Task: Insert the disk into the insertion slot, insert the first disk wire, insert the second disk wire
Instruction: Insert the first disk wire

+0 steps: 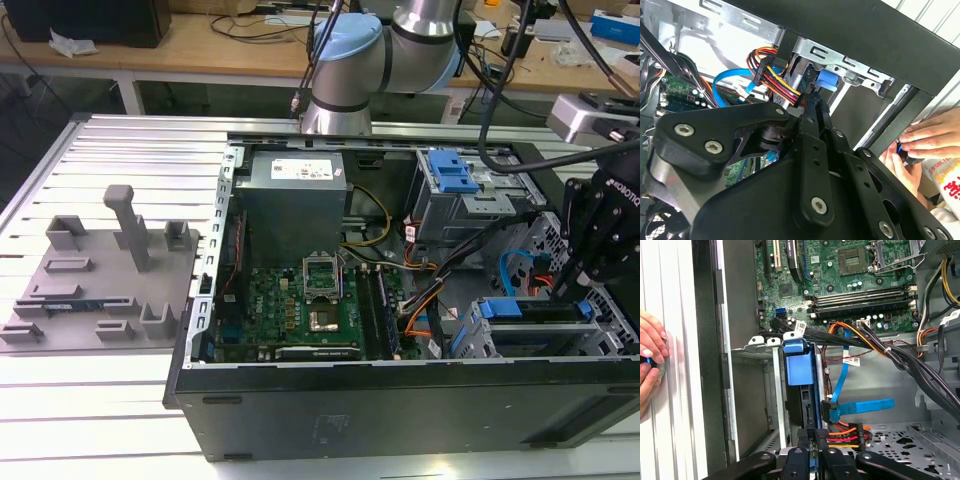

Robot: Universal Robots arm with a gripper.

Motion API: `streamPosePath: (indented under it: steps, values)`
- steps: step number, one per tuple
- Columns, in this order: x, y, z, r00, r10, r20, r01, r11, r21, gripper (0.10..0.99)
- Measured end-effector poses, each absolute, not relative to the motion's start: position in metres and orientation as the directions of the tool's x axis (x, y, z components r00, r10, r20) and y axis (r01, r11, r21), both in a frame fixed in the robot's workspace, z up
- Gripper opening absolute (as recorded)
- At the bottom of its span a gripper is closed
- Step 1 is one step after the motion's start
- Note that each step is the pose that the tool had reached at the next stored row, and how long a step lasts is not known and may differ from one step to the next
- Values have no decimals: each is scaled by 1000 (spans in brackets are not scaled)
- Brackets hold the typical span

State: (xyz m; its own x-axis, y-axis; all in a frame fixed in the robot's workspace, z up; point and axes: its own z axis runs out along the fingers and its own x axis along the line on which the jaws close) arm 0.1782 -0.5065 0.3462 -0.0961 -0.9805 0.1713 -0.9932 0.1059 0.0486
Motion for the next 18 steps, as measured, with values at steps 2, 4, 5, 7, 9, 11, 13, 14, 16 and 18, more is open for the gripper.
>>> streamPosePath:
  steps: [2,4,5,7,9,11,13,14,16,18]
  values:
    - [178,-507,346,-96,-981,171,-993,106,49,165]
    - [178,-507,345,-96,-981,171,-993,106,49,165]
    - [178,-507,345,-96,-981,171,-993,106,49,165]
    - [178,-506,344,-96,-981,171,-993,106,49,165]
    - [178,-507,344,-96,-981,171,-993,106,49,165]
    - [178,-507,343,-96,-981,171,-993,106,49,165]
    - [178,-507,343,-96,-981,171,-993,106,49,165]
    - [178,-507,343,-96,-981,171,-993,106,49,165]
    - [178,-506,342,-96,-981,171,-993,106,49,165]
    - [178,-507,342,-96,-981,171,-993,106,49,165]
